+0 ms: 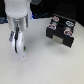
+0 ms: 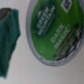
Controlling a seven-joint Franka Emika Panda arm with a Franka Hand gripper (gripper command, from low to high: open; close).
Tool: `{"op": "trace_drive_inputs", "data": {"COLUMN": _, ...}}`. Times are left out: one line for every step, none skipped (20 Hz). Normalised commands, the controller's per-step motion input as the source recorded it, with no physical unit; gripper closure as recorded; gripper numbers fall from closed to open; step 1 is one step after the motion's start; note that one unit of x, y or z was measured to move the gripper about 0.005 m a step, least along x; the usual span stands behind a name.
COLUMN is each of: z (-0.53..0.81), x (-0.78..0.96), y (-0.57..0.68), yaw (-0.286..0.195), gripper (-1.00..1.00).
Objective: Open the kcup holder, insert the kcup into the holder, and close the kcup holder
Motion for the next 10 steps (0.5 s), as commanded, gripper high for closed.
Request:
{"op": "trace_drive_inputs", "data": {"z": 0.01, "x": -0.06, "y": 0.09, "yaw": -0.011, "gripper": -1.00}}
{"op": "trace_drive_inputs", "data": {"z": -0.05, "x": -0.08, "y": 0.09, "yaw": 0.000, "gripper": -1.00}}
{"op": "trace_drive_inputs", "data": {"z": -0.10, "x": -0.06, "y": 0.06, "yaw": -0.014, "gripper": -1.00}}
{"op": "trace_drive_inputs", "data": {"z": 0.04, "x": 0.02, "y": 0.06, "yaw": -0.008, "gripper": 1.00}}
{"op": "trace_drive_inputs", "data": {"z": 0.15, "x": -0.01, "y": 0.10, "yaw": -0.022, "gripper": 1.00}}
{"op": "trace_drive_inputs", "data": {"z": 0.42, "x": 0.01, "y": 0.16, "yaw": -0.020, "gripper": 1.00}}
{"op": "trace_drive_inputs", "data": {"z": 0.65, "x": 0.05, "y": 0.26, "yaw": -0.009, "gripper": 1.00}}
{"op": "trace_drive_inputs", "data": {"z": 0.74, "x": 0.06, "y": 0.29, "yaw": 0.001, "gripper": 1.00}}
{"op": "trace_drive_inputs", "data": {"z": 0.83, "x": 0.09, "y": 0.34, "yaw": -0.003, "gripper": 1.00}}
{"op": "trace_drive_inputs", "data": {"z": 0.87, "x": 0.10, "y": 0.36, "yaw": 0.002, "gripper": 1.00}}
